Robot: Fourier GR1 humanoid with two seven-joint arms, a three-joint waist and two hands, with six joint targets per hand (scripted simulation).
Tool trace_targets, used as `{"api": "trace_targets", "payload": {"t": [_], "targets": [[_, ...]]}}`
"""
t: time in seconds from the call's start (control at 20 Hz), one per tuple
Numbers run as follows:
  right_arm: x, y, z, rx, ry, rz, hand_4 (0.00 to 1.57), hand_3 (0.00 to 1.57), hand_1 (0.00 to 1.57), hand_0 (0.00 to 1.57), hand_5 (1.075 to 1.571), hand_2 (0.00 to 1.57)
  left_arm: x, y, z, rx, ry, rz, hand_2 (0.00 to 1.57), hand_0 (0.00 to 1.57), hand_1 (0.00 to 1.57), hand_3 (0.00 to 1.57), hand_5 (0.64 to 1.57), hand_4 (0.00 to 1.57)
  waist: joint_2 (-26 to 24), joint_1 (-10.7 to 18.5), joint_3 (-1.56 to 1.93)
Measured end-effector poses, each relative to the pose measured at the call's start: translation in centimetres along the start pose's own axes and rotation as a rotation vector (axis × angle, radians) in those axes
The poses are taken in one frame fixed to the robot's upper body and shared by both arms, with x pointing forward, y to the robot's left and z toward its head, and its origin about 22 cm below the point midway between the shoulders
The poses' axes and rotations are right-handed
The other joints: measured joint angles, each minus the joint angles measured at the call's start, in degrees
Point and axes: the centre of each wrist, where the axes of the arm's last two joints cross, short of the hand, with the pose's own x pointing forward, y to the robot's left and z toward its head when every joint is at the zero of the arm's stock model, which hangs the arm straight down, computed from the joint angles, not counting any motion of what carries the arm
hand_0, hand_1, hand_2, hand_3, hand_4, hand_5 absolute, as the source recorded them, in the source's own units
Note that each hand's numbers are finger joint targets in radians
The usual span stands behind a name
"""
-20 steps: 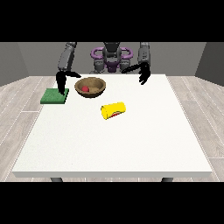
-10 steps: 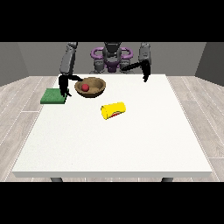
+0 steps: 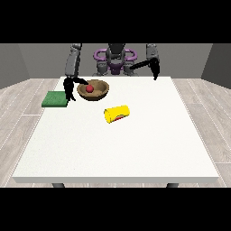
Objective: Pick the cup and pour the ball into the bowl, then pick the bowl and place it on the pad
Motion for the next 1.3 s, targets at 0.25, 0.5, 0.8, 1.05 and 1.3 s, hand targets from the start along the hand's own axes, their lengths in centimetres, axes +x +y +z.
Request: {"api": "trace_targets", "payload": {"t": [0.25,0.5,0.8,1.05,1.3], "targets": [[-0.5,4.6,-1.5,0.028,0.074,-0.053,0.37,0.0,0.0,0.0,1.547,0.0,-1.7,0.7,0.9,0.019,0.048,-0.002,0.0,0.0,0.0,0.0,1.564,0.0,-1.41,-1.04,1.4],[-1.3,4.0,-1.0,-0.038,0.103,-0.012,0.96,1.57,1.57,1.57,1.556,1.57,-1.1,1.2,1.1,0.004,0.025,0.001,0.0,0.0,0.0,0.0,1.567,0.0,-1.37,0.36,1.1],[-0.9,3.3,-1.0,-0.099,0.156,0.136,1.03,1.57,1.57,1.57,1.55,1.57,-1.3,1.9,1.2,-0.004,0.031,0.014,0.0,0.0,0.0,0.0,1.57,0.0,-2.34,1.88,0.57],[-0.1,4.9,-2.2,-0.105,0.286,0.211,1.02,1.57,1.57,1.57,1.552,1.57,-3.4,4.1,2.3,0.032,0.091,0.018,0.0,0.0,0.0,0.0,1.57,0.0,-4.44,-0.7,1.38],[1.5,6.3,-3.7,-0.08,0.371,0.237,1.05,1.57,1.57,1.57,1.553,1.57,-5.3,5.6,3.6,0.077,0.153,0.016,0.0,0.0,0.0,0.0,1.571,0.0,-6.64,-3.98,1.82]]}}
